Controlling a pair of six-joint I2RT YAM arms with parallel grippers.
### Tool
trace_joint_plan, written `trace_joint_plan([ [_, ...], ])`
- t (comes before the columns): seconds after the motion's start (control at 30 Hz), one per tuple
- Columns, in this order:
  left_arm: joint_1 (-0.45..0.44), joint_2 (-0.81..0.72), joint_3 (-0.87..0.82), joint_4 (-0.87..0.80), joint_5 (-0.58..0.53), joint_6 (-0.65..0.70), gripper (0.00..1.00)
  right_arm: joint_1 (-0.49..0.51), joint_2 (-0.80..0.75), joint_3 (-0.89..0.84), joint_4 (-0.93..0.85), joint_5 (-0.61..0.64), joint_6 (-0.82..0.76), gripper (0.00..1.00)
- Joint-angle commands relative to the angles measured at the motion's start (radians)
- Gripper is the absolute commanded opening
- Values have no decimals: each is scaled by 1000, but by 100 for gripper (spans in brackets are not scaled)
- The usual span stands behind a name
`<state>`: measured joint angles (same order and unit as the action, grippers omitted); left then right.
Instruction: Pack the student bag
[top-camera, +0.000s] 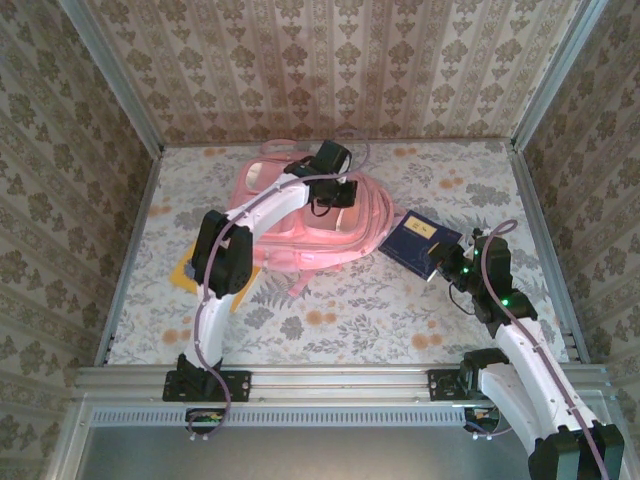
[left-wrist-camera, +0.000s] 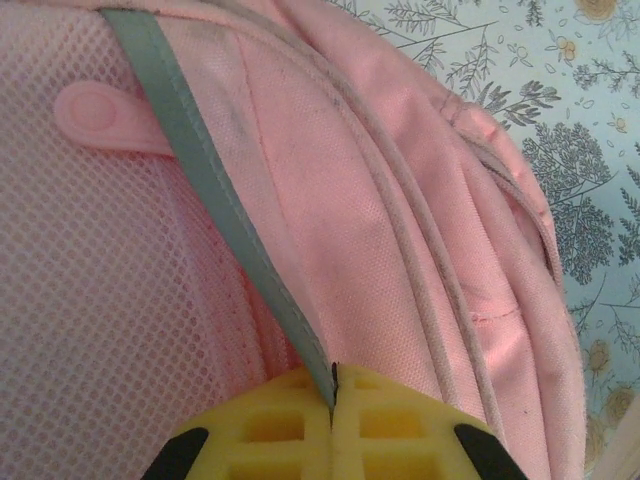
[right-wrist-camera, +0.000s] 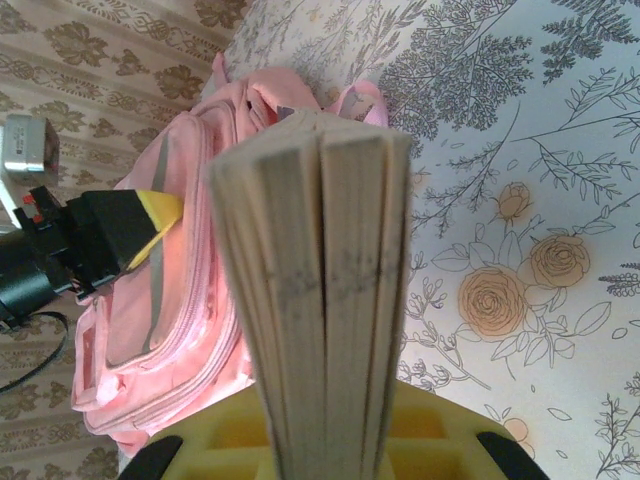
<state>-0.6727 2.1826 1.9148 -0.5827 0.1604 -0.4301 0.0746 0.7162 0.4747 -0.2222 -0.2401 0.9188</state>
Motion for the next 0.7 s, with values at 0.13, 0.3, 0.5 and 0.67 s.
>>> trace_joint_plan([
  [0.13, 7, -136, 108, -111, 109, 98, 0, -6, -55, 142, -121, 28, -41, 0],
  [0.3, 34, -269, 88, -122, 192, 104, 0, -6, -49, 240, -206, 51, -91, 0],
  [0.5, 114, -403, 45, -106, 348, 72, 0, -6, 24, 322, -221, -21, -167, 3],
  [0.67, 181, -467, 32, -100, 475, 84, 0, 0, 84, 286, 25, -296, -78, 3],
])
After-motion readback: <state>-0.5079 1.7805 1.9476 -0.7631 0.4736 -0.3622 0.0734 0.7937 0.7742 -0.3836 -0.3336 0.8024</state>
